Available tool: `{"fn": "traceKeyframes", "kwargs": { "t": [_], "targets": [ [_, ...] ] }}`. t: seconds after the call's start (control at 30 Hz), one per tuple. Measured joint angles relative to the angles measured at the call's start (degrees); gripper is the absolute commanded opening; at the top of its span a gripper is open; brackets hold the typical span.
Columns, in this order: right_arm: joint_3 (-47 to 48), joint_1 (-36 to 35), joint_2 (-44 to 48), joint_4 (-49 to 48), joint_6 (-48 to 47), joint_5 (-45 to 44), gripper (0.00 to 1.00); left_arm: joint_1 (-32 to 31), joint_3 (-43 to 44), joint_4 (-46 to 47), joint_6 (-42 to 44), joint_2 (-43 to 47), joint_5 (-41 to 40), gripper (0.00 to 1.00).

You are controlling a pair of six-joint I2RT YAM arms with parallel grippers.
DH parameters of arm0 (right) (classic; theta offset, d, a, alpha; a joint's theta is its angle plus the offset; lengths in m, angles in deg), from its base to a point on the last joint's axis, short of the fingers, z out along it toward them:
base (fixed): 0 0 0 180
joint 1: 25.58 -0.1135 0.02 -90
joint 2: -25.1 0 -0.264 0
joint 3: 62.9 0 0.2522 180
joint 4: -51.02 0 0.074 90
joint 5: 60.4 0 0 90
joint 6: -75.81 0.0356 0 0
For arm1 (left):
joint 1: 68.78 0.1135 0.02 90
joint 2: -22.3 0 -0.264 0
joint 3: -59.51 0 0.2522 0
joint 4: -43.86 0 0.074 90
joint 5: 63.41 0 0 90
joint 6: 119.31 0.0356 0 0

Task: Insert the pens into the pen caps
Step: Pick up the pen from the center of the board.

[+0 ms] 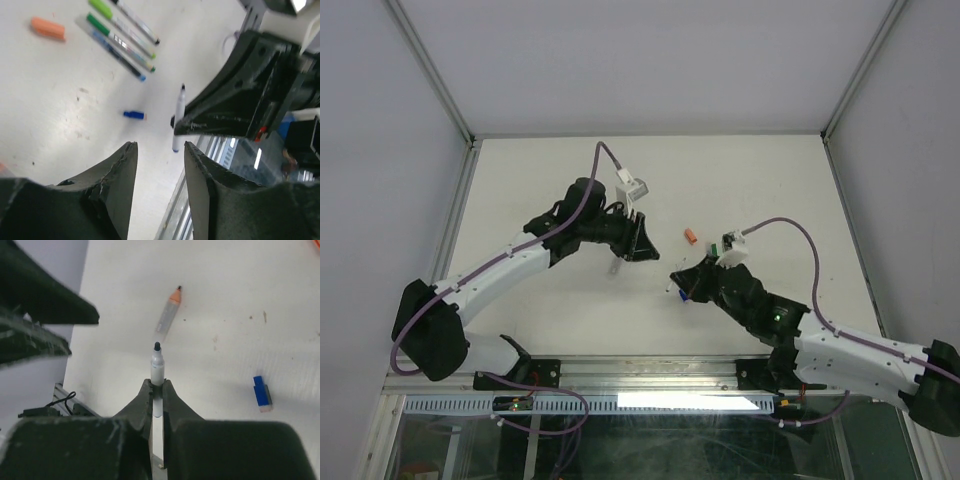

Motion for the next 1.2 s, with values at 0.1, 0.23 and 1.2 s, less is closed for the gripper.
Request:
{"fn": "traceKeyframes", "kwargs": {
  "t": [0.1,0.23,1.2],
  "targets": [
    [-2.51,0.0,7.17,-3.02,-8.48,1.57,0.0,0.46,4.94,0.0,-1.49,0.02,-1.18,0.55],
    [-2.84,0.02,11.65,-5.27,-16.17,3.1,0.0,0.44,10.36,2.51,-3.48,1.55,-2.73,0.7],
    [20.35,9.01,-4.31,-1.6,-19.63,8.39,0.0,0.31,2.69,7.96,-4.61,11.28,-1.18,0.55]
  ]
}}
